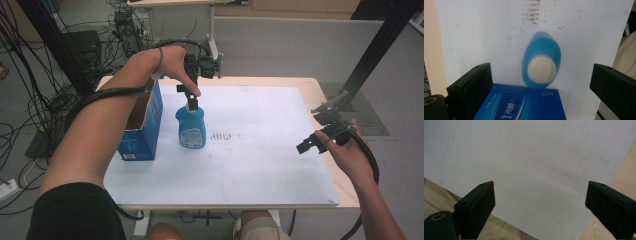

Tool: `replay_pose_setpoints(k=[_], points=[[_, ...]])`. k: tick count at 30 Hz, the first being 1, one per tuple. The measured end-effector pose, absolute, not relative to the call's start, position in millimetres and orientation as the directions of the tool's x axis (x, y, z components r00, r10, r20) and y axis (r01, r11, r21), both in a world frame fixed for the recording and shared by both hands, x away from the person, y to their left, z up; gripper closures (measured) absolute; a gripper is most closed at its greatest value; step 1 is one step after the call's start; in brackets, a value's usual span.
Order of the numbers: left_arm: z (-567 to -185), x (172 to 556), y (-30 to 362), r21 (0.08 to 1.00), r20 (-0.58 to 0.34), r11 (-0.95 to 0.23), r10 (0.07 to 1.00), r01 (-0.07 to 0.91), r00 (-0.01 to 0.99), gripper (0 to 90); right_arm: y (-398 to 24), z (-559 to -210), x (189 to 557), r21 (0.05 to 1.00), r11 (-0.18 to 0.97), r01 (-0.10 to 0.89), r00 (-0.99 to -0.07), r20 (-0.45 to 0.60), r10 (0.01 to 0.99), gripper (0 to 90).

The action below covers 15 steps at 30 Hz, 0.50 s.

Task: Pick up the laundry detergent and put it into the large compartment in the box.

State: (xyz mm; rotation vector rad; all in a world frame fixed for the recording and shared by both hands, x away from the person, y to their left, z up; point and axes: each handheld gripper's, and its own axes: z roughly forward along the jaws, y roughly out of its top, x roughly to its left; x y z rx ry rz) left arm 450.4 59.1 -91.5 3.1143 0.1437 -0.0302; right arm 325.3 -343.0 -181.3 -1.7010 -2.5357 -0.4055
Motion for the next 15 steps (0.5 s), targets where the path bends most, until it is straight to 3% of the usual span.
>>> replay_pose_setpoints(k=[15], points=[[-104.9,451.1,53.2,0.013,-0.039,-0.997,0.081,0.082,0.996,5.0,-344.5,-182.3,323.6,0.187,0.351,0.917,-0.385,0.197,0.901,9.2]])
